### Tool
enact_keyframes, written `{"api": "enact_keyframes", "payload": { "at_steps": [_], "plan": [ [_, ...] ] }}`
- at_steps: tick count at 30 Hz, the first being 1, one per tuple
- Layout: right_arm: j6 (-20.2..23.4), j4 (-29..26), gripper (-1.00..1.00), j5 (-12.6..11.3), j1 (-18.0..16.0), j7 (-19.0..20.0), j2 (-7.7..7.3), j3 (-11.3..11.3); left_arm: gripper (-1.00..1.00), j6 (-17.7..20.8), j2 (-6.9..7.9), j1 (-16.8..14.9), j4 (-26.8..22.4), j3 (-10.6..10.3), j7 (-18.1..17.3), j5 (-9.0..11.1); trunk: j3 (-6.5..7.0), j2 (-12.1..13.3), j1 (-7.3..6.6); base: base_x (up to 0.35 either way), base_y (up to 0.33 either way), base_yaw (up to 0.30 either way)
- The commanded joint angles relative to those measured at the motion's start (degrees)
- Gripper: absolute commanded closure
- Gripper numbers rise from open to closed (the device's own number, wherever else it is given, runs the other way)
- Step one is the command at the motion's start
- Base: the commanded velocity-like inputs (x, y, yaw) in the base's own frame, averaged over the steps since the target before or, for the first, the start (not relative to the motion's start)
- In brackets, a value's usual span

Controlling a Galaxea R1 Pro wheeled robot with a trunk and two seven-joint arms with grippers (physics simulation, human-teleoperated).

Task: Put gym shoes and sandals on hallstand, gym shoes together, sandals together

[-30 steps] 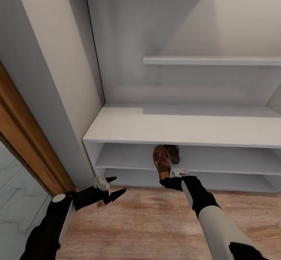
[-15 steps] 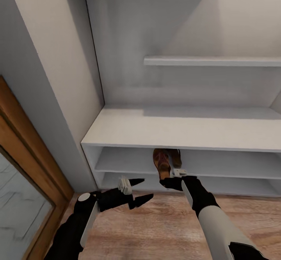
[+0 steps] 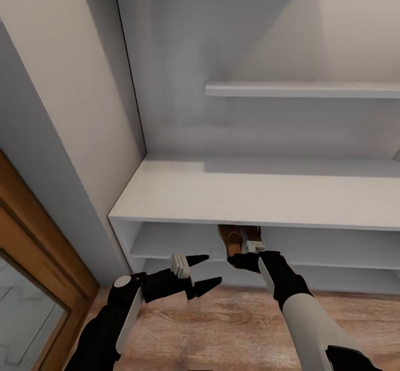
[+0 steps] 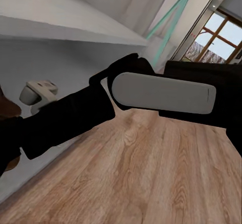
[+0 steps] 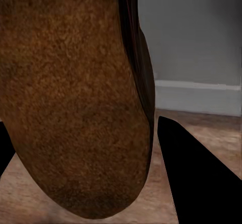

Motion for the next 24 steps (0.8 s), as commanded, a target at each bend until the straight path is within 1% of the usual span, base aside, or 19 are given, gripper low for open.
{"api": "enact_keyframes", "payload": {
  "at_steps": [1, 4, 11, 17, 24],
  "plan": [
    [0.29, -0.1, 1.0, 0.5, -0.04, 0.35, 0.09, -0.43, -1.0, 0.61, 0.0, -0.02, 0.0, -0.01, -0.12, 0.31, -0.05, -0.02, 0.02, 0.235, 0.0, 0.0],
    [0.29, -0.1, 1.0, 0.5, -0.03, 0.35, 0.08, -0.43, -1.0, 0.59, 0.0, -0.01, 0.0, -0.01, -0.12, 0.31, -0.05, -0.02, 0.02, 0.093, 0.0, 0.0],
    [0.29, -0.1, 1.0, 0.5, -0.07, 0.35, 0.06, -0.43, -1.0, 0.63, 0.0, -0.04, 0.0, -0.01, -0.12, 0.31, -0.05, -0.02, 0.02, 0.012, 0.0, 0.0],
    [0.29, -0.1, 1.0, 0.5, -0.07, 0.35, 0.09, -0.43, -1.0, 0.64, 0.0, -0.01, 0.0, -0.02, -0.12, 0.31, -1.13, -2.43, 1.34, 0.0, 0.0, 0.0],
    [0.29, -0.1, 1.0, 0.5, -0.07, 0.35, 0.07, -0.43, -1.0, 0.64, 0.0, -0.04, 0.0, -0.01, -0.14, 0.31, -1.13, -2.43, 1.34, 0.0, 0.0, 0.0]
  ]
}}
